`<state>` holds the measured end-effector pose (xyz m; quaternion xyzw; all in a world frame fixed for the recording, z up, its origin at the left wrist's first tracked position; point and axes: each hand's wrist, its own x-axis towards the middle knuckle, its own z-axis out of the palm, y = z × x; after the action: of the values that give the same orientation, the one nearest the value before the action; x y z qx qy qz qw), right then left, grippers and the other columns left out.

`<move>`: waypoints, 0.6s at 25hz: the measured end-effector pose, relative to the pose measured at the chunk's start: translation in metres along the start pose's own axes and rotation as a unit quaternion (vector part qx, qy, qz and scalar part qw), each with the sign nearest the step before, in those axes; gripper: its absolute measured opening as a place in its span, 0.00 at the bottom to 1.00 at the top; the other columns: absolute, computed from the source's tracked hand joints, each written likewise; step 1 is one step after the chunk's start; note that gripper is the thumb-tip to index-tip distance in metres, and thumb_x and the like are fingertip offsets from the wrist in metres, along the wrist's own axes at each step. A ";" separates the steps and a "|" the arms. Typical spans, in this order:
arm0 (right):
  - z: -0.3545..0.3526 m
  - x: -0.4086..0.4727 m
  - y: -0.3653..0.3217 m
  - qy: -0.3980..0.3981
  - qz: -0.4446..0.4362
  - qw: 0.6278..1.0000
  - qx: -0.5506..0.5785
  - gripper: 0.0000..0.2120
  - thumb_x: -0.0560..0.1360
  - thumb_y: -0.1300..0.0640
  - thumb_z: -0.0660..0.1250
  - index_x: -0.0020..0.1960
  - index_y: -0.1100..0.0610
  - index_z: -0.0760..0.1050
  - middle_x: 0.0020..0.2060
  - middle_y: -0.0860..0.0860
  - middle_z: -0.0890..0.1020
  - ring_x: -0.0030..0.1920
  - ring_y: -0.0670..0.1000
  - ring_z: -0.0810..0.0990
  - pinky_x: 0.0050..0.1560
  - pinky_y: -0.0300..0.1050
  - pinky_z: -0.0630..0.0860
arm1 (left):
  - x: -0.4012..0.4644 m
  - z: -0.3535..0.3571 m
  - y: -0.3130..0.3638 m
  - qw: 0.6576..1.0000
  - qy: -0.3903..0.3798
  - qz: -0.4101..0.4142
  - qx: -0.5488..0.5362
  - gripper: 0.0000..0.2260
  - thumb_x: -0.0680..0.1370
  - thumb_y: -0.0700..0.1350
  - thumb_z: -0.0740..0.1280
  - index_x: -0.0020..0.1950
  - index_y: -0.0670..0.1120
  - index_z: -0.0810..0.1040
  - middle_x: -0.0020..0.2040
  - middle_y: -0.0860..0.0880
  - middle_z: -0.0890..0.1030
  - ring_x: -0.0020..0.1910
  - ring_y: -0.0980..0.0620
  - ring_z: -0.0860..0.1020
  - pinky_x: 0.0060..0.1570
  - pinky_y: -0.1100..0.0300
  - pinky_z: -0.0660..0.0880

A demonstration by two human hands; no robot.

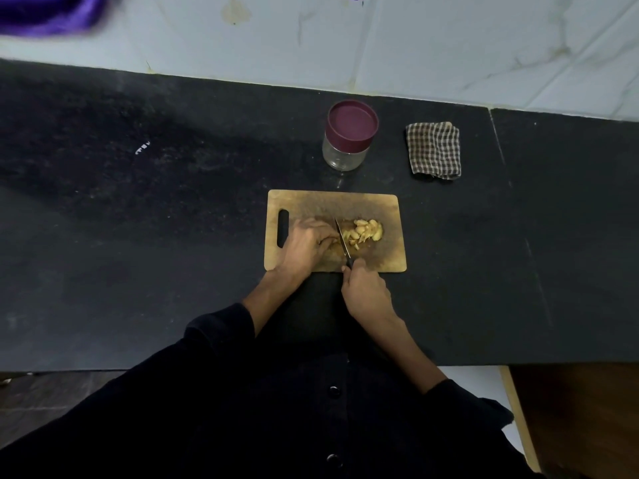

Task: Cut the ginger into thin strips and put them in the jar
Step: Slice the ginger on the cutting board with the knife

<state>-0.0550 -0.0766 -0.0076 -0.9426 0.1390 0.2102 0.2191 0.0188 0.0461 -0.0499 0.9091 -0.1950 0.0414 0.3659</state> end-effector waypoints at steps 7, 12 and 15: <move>0.002 -0.001 0.001 -0.022 0.017 1.000 0.002 0.13 0.84 0.52 0.53 0.59 0.61 0.69 0.54 0.60 0.79 0.55 0.61 0.78 0.48 0.53 0.72 | -0.001 0.001 0.000 1.000 -0.003 -0.004 -0.005 0.05 0.71 0.36 0.73 0.46 0.43 0.85 0.44 0.47 0.85 0.47 0.47 0.81 0.52 0.55 0.69; 0.002 0.008 0.012 -0.042 0.026 0.995 0.089 0.12 0.83 0.49 0.55 0.53 0.57 0.71 0.49 0.57 0.78 0.49 0.57 0.78 0.49 0.55 0.76 | -0.001 -0.002 0.000 1.000 -0.003 -0.005 -0.024 0.05 0.73 0.37 0.71 0.48 0.43 0.85 0.47 0.47 0.85 0.50 0.48 0.80 0.56 0.56 0.68; 0.002 0.008 0.020 -0.039 0.041 0.977 0.207 0.10 0.83 0.47 0.56 0.45 0.49 0.68 0.40 0.52 0.74 0.35 0.49 0.70 0.36 0.48 0.70 | -0.001 -0.003 0.000 1.000 -0.008 -0.005 -0.030 0.06 0.74 0.38 0.71 0.50 0.42 0.84 0.48 0.46 0.84 0.51 0.48 0.80 0.55 0.63 0.63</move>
<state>-0.0563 -0.0944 -0.0202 -0.8613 0.2095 0.2228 0.4058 0.0184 0.0481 -0.0482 0.8989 -0.1951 0.0262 0.3915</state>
